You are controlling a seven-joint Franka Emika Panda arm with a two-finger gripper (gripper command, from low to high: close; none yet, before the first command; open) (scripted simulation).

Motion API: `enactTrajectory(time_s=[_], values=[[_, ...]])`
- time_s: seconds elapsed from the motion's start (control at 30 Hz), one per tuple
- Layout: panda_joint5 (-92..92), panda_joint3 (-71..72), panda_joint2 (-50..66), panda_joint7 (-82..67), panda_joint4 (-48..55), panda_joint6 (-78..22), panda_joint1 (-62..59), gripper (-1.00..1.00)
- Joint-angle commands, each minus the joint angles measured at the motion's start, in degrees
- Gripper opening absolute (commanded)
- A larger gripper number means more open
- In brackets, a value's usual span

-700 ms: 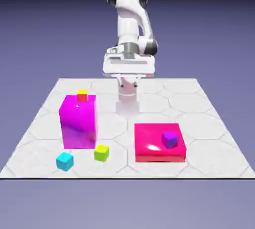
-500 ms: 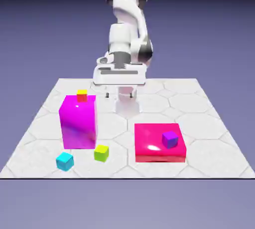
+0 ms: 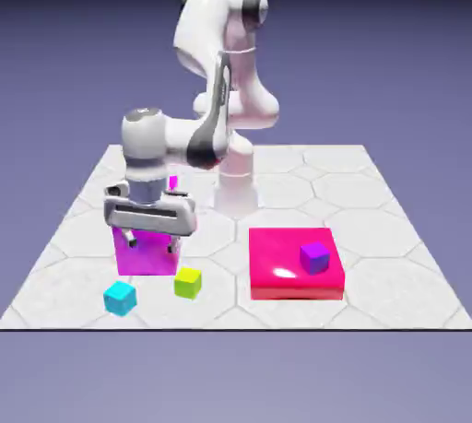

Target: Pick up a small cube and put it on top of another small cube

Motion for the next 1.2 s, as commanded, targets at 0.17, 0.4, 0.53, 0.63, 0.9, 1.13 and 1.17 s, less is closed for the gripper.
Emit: enactTrajectory(time_s=[0.17,0.4,0.53,0.63,0.9,1.13,1.17], values=[[3.25,-5.01,12.46,-2.14,8.85,-8.21,-1.25,0.0],[8.23,-2.6,23.36,-5.34,11.16,-2.95,-4.18,0.0],[5.99,-4.62,19.21,-3.91,11.16,-6.97,-2.77,-1.0],[2.45,-5.02,12.99,-1.44,8.5,-10.02,-1.26,-1.0],[-7.6,2.92,-3.62,6.22,-7.72,-8.02,0.68,-1.0],[-7.05,7.23,0.61,5.99,-14.24,3.23,-0.04,-1.0],[-7.05,7.23,0.61,5.99,-14.24,3.23,-0.04,1.0]])
